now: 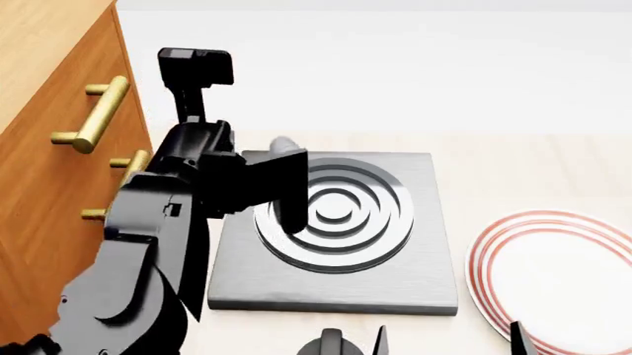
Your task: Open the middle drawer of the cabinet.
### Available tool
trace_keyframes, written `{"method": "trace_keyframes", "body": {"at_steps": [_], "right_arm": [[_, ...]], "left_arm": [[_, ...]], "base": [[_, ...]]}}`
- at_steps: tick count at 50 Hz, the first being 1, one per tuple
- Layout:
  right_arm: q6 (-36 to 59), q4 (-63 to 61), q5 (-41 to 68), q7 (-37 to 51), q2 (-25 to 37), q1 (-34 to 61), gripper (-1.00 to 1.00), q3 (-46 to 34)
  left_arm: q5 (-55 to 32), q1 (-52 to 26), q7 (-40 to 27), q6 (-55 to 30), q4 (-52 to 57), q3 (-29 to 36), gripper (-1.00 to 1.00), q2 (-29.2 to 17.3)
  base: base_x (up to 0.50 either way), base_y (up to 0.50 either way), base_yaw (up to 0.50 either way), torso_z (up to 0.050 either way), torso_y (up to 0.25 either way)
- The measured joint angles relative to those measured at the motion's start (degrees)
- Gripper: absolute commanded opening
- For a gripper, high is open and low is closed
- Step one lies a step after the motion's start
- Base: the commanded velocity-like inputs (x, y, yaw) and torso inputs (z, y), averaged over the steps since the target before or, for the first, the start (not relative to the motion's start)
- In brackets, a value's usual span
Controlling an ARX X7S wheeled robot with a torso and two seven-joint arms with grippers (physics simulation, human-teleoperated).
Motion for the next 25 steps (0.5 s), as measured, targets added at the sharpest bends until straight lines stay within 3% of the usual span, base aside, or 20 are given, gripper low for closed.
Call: {"method": "trace_keyframes", "body": {"at_steps": [14, 25], "right_arm": [[-0.2, 0.5, 0.5, 0.2, 0.3, 0.2, 1.0, -0.1], [-0.3, 0.8, 1.3, 0.3, 0.6, 0.5, 1.0, -0.1]], "left_arm": [[-39.1, -9.8, -22.9, -1.8, -16.2, 20.7, 1.0, 0.8], [-56.4, -11.9, -33.1, 0.1, -23.5, 30.2, 1.0, 1.0]], "base": [[0.0, 0.0, 0.0, 0.0, 0.0], [0.0, 0.0, 0.0, 0.0, 0.0]]}}
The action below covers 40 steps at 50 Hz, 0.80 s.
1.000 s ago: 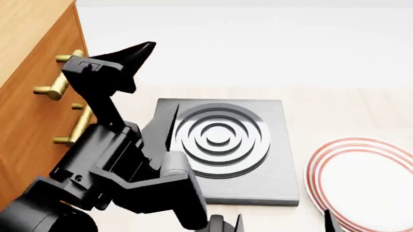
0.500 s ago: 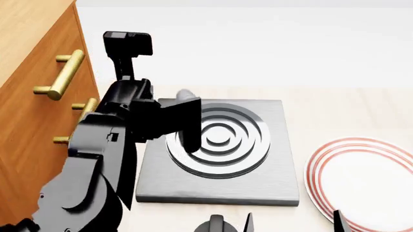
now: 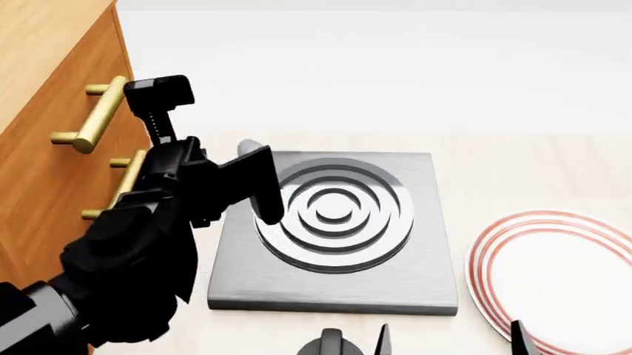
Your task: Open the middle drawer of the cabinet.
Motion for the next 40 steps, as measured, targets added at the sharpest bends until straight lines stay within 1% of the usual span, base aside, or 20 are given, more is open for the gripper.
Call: {"method": "trace_keyframes", "body": {"at_steps": [6, 14, 40], "right_arm": [[0.0, 0.0, 0.2, 0.1, 0.1, 0.1, 1.0, 0.0], [0.1, 0.0, 0.4, 0.3, 0.3, 0.2, 1.0, -0.2], [0.1, 0.1, 0.8, 0.7, 1.0, 0.4, 1.0, -0.5]], "left_arm": [[-3.5, 0.3, -2.8, 1.1, -2.6, 2.5, 1.0, 0.0], [-5.2, 1.1, -5.1, 2.6, -4.7, 4.1, 1.0, 0.1], [-6.6, 5.3, -8.3, 4.8, -7.7, 5.2, 1.0, 0.1]], "base": [[0.0, 0.0, 0.0, 0.0, 0.0], [0.0, 0.0, 0.0, 0.0, 0.0], [0.0, 0.0, 0.0, 0.0, 0.0]]}}
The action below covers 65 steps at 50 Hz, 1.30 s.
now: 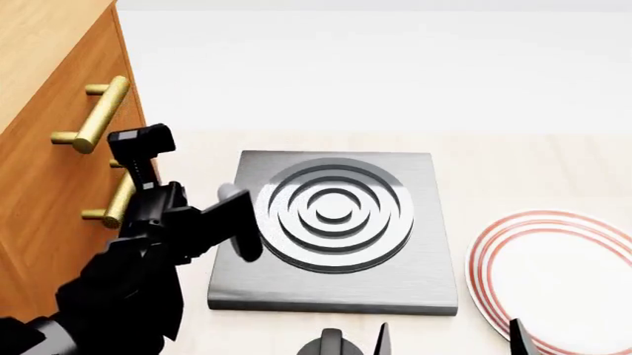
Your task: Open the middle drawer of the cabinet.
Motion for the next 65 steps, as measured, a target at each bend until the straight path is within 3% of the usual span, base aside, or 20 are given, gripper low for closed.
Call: {"method": "trace_keyframes", "body": {"at_steps": [65], "right_arm": [[-0.5, -0.6, 1.0, 1.0, 1.7, -0.2, 1.0, -0.5]], "left_arm": [[-0.9, 3.8, -6.7, 2.5, -4.1, -0.3, 1.0, 0.0]], "base": [[0.0, 0.0, 0.0, 0.0, 0.0]]}}
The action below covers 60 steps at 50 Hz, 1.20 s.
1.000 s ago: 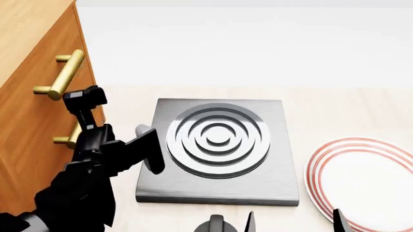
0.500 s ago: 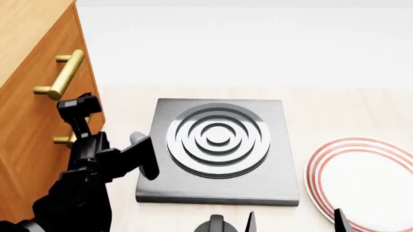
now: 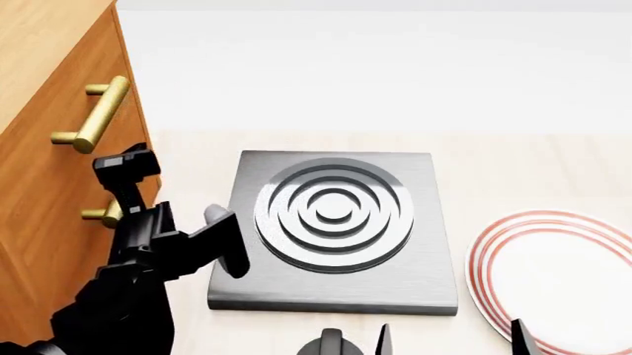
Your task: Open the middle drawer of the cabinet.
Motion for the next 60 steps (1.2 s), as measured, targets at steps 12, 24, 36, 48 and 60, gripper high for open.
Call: {"method": "trace_keyframes", "body": {"at_steps": [12, 24, 36, 48, 60], "right_arm": [[0.0, 0.1, 0.3, 0.2, 0.3, 0.1, 1.0, -0.1], [0.2, 0.0, 0.5, 0.4, 0.5, 0.4, 1.0, -0.2], [0.5, -0.2, 0.6, 0.7, 0.8, 0.5, 1.0, -0.4], [0.3, 0.0, 0.8, 0.9, 1.0, 0.6, 1.0, -0.4], [0.0, 0.4, 0.7, 0.9, 1.1, 0.6, 1.0, -0.7]], "left_arm": [[0.1, 0.3, -0.2, 1.1, 0.6, 0.1, 1.0, 0.0], [0.7, 0.3, -0.2, 1.0, 0.6, 0.2, 1.0, 0.0], [1.1, 0.7, -0.1, 0.7, 0.2, 0.2, 1.0, 0.0], [1.3, 1.5, 0.0, 0.9, 0.2, 0.2, 1.0, 0.0], [1.1, 2.0, -0.1, 1.1, -0.2, 0.2, 1.0, 0.0]], "base": [[0.0, 0.0, 0.0, 0.0, 0.0], [0.0, 0.0, 0.0, 0.0, 0.0], [0.0, 0.0, 0.0, 0.0, 0.0], [0.0, 0.0, 0.0, 0.0, 0.0], [0.0, 0.0, 0.0, 0.0, 0.0]]}}
